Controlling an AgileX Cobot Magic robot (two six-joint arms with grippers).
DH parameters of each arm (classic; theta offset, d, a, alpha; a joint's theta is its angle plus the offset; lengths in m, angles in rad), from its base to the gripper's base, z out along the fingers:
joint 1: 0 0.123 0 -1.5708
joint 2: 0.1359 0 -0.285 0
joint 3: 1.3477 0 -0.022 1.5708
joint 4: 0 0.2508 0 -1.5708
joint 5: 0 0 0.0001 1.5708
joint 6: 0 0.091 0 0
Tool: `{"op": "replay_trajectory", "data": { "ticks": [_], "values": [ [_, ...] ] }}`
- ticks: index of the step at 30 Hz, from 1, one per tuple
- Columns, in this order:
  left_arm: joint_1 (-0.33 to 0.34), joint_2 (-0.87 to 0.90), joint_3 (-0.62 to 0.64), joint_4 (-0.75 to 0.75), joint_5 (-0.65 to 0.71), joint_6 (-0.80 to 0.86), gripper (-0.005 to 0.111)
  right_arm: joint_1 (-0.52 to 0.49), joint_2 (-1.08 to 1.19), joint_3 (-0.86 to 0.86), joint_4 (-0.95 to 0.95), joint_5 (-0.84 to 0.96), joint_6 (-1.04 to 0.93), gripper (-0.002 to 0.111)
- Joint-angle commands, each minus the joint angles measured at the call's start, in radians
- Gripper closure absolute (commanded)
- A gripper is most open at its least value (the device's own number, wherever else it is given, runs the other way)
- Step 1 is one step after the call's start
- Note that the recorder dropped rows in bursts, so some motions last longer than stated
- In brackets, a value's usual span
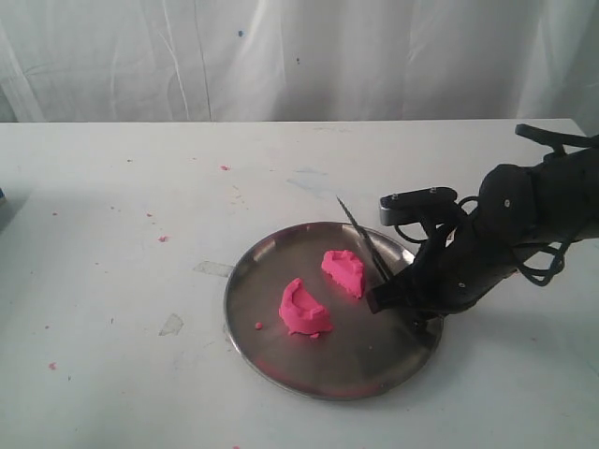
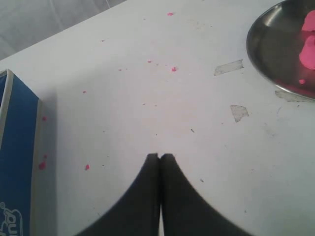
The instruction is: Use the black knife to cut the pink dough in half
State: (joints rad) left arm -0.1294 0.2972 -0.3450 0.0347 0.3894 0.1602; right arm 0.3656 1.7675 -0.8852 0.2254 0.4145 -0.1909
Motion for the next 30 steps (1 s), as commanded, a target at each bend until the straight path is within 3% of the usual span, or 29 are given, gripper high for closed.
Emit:
{"op": "replay_trajectory", "data": {
  "ticks": [1,6,12,20,23,27,30],
  "values": [
    [-0.006,-0.007,-0.004,-0.003,0.003,0.002,0.107,0.003,-0.001,0.000,0.008,-0.006,-0.013,0.081],
    [-0.006,-0.007,-0.004,-0.003,0.003,0.002,0.107,0.003,-0.001,0.000,0.008,-0.009,-0.013,0.079],
    [-0.006,-0.007,-0.004,-0.003,0.003,0.002,0.107,0.003,-0.018,-0.002,0.008,0.007,-0.013,0.066],
    [-0.006,-0.007,-0.004,-0.003,0.003,0.002,0.107,0.003,-0.206,-0.002,-0.005,0.075,-0.013,0.068],
    [-0.006,-0.007,-0.004,-0.003,0.009,0.000,0.107,0.000,-0.291,0.017,-0.113,0.080,0.005,0.073],
    [-0.006,-0.007,-0.004,-0.003,0.004,0.000,0.107,-0.064,-0.355,0.087,-0.355,0.046,0.264,0.092],
    [-0.006,-0.007,-0.004,-0.003,0.004,0.000,0.107,-0.120,-0.387,0.161,-0.434,-0.012,0.430,0.108]
  ]
}}
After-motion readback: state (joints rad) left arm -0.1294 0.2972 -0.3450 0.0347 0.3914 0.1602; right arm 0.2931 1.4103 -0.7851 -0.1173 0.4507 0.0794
